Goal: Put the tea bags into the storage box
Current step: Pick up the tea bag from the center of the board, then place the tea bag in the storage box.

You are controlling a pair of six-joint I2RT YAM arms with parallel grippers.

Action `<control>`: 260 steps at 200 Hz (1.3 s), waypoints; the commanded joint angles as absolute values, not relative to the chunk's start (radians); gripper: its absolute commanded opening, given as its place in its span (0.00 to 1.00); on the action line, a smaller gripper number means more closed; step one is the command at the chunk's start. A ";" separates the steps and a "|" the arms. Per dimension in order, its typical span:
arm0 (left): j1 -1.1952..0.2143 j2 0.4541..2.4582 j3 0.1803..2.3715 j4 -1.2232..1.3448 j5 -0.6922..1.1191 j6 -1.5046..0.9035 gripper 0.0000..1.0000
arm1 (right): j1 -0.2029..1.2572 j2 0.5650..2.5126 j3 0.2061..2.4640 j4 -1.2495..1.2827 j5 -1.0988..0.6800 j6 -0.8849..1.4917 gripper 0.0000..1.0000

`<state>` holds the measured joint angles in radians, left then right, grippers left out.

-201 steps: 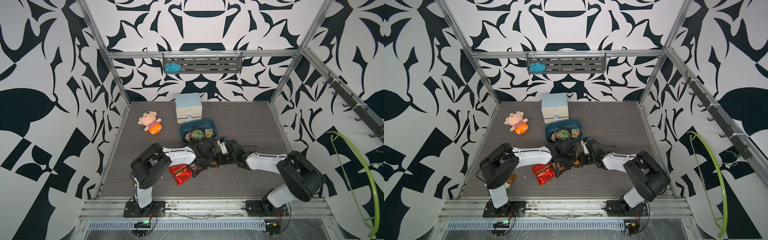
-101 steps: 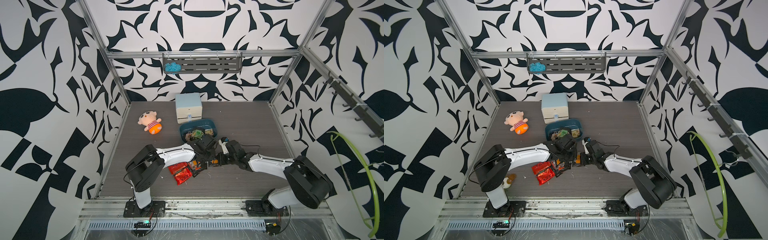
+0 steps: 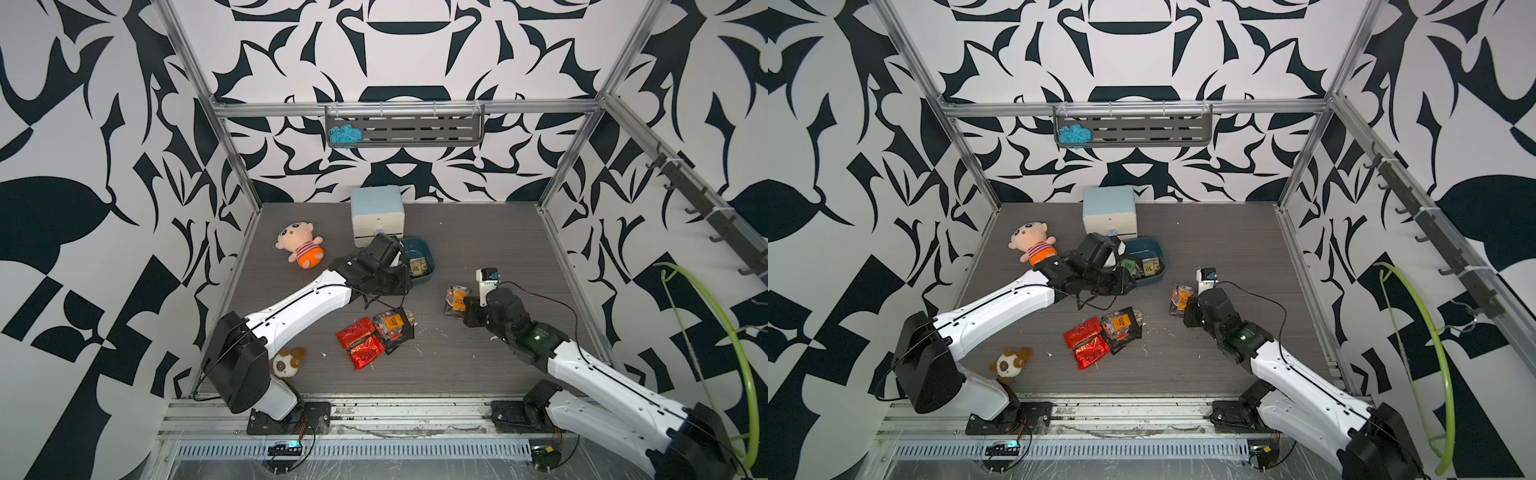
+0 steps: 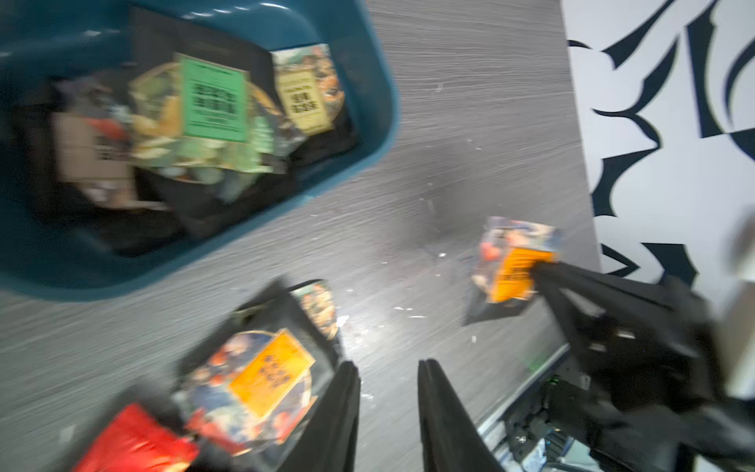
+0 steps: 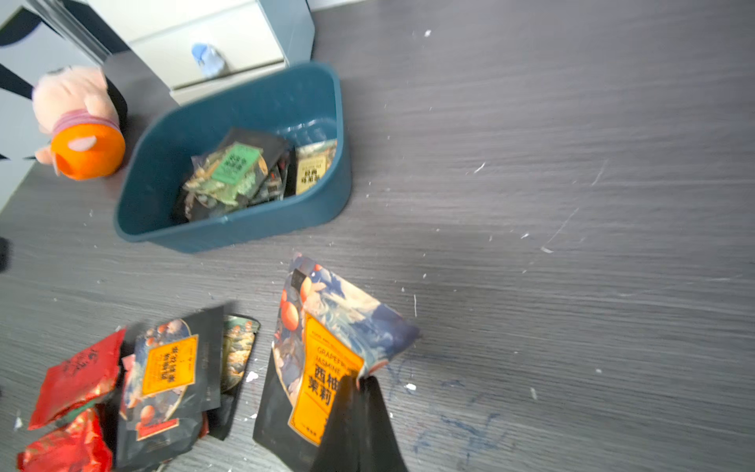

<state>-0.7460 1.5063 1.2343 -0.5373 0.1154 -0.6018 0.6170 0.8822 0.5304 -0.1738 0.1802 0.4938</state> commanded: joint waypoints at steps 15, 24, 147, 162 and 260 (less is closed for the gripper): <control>-0.726 1.449 1.233 -0.612 0.056 -0.479 0.35 | 0.620 0.964 0.711 -0.279 0.208 0.462 0.00; -0.727 1.442 1.239 -0.617 0.046 -0.479 0.35 | 0.620 1.013 0.753 -0.278 0.197 0.459 0.00; -0.688 1.234 1.087 -0.486 -0.051 -0.486 0.40 | 0.612 1.755 1.372 -0.356 0.075 0.461 0.00; -0.687 1.242 1.082 -0.482 -0.038 -0.502 0.41 | 0.611 1.810 1.423 -0.367 0.074 0.469 0.00; -0.688 1.309 1.058 -0.447 0.043 -0.511 0.56 | 0.600 1.976 1.603 -0.465 0.057 0.450 0.33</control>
